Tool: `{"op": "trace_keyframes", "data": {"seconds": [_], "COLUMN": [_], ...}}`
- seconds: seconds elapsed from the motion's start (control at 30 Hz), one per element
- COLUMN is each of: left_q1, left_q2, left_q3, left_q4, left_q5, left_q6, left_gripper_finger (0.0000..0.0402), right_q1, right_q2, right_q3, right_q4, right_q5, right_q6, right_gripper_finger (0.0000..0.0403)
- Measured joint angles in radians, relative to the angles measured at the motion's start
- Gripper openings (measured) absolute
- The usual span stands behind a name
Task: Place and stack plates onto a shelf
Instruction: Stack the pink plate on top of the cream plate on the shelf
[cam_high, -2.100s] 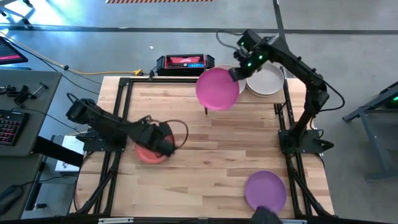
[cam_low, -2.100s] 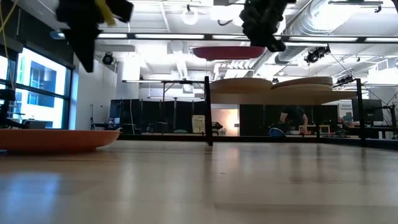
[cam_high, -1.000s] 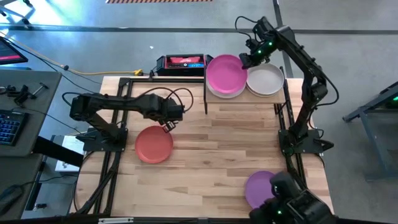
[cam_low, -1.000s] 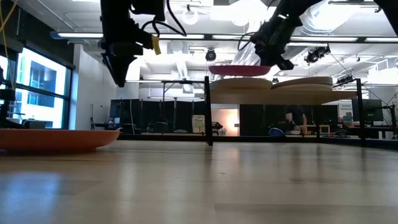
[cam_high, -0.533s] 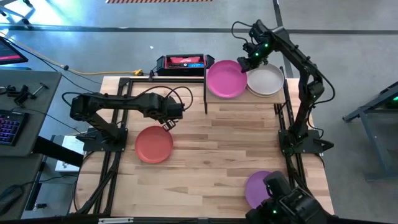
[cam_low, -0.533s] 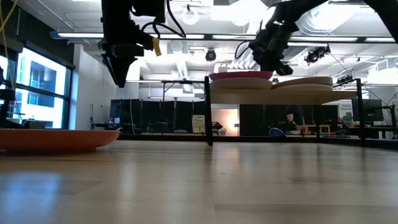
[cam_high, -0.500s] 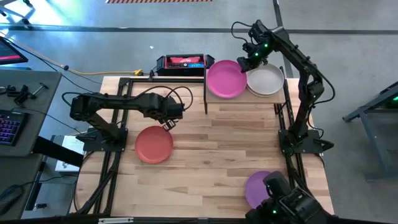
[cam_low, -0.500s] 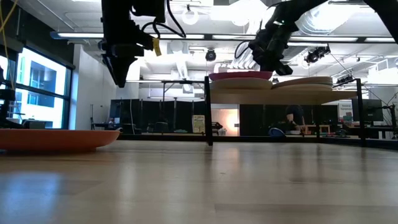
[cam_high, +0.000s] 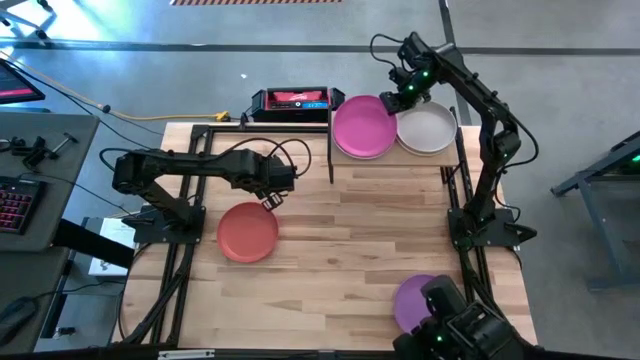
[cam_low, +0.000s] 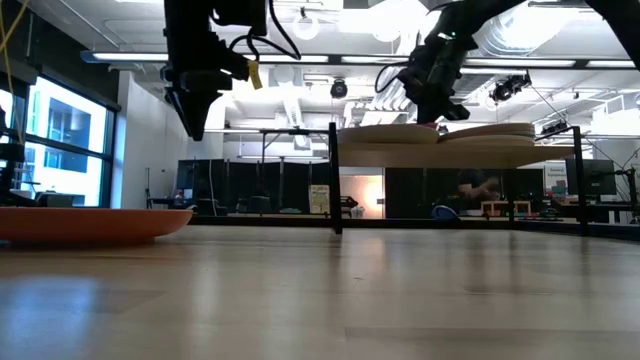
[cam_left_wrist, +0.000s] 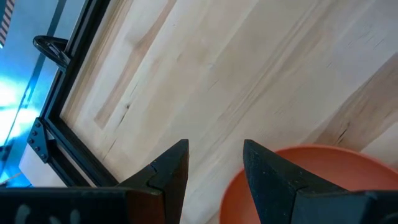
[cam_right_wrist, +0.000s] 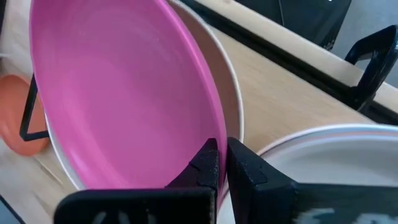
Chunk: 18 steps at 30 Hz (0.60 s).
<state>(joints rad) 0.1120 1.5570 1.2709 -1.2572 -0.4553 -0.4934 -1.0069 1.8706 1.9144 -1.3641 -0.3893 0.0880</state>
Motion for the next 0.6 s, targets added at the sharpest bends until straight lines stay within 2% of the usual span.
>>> {"op": "trace_keyframes", "data": {"seconds": [0.6], "left_q1": [-0.001], "left_q2": [0.000], "left_q3": [0.000], "left_q4": [0.013], "left_q5": [-0.018], "left_q6": [0.000], "left_gripper_finger": [0.0143], "right_q1": [0.022], "right_q2": [0.000], "right_q3": [0.000], "right_q4": [0.015], "right_q5": [-0.003], "right_q6": [0.027], "right_gripper_finger": [0.0001]}}
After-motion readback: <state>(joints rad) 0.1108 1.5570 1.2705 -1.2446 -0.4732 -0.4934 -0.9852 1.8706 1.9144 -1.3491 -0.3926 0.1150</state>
